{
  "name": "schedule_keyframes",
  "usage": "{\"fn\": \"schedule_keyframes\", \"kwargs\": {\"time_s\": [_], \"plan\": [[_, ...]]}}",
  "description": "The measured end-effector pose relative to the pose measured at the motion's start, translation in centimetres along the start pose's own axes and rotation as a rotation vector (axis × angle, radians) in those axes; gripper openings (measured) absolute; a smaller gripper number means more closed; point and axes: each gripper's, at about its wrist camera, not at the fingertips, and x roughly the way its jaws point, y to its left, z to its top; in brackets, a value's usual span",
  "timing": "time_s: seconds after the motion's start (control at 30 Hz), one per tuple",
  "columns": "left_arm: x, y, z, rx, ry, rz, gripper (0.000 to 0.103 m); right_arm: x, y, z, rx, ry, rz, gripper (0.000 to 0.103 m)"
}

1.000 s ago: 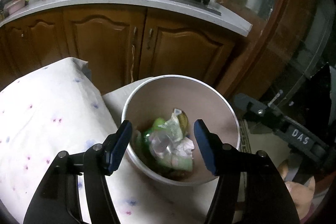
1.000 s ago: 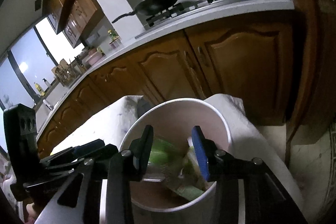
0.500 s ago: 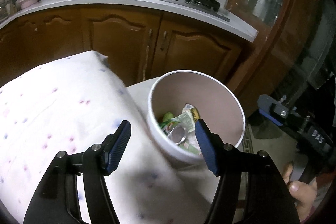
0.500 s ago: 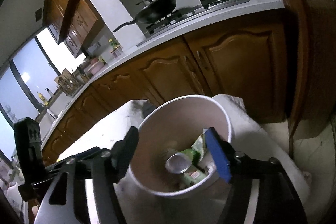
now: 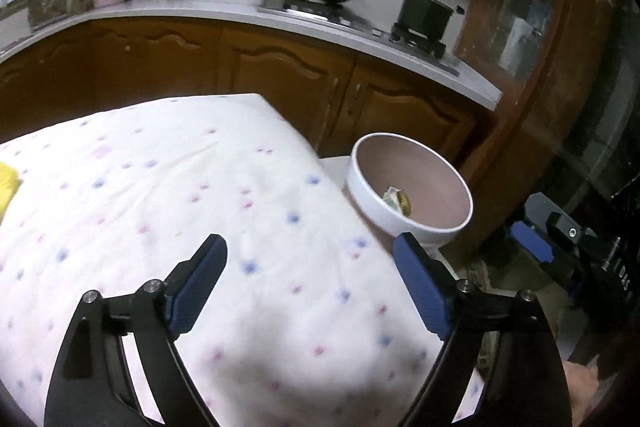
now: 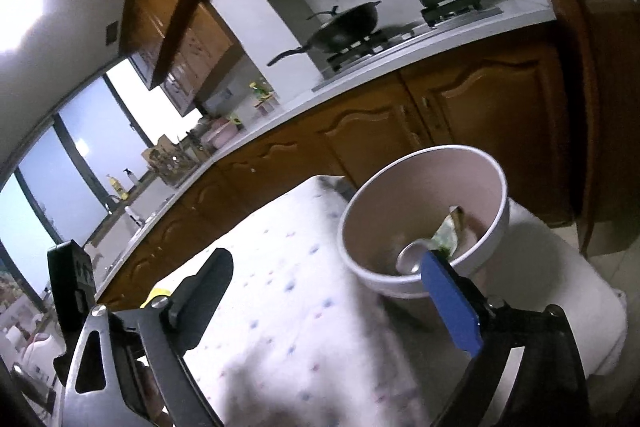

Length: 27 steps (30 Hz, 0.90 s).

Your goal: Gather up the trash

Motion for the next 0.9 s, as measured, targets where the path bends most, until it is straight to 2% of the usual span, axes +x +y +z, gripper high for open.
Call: {"fn": "schedule_keyframes", "kwargs": {"time_s": [0.27,0.53,0.67,0.8,0.9], "plan": [[-4.5,2.6,-2.8,-0.029,-0.057,0.067,0.091,-1.5,3.4,-4.0,-0.066,-0.027,0.004,0.100],[-8.8,4.1,-4.7,-0.023,-0.137,0.113,0.093,-3.2,6.8,-6.1,-0.175,-0.038,-0.034,0.100],[-12.1,3.6,-5.4,0.010,-0.240,0.153,0.103,-5.5,9.9,-6.1,-0.292,-0.111,-0.107,0.103],[-14.3,3.0,-6.7,0.041,-0.335,0.219,0.103,-8.4,12.5,-6.5,-0.390,-0.260,-0.171,0.103],[-14.4,2.8,-8.0,0.057,-0.353,0.266,0.103,-8.8,12.6,-7.7,-0.394,-0.286,-0.177,0.103]]}}
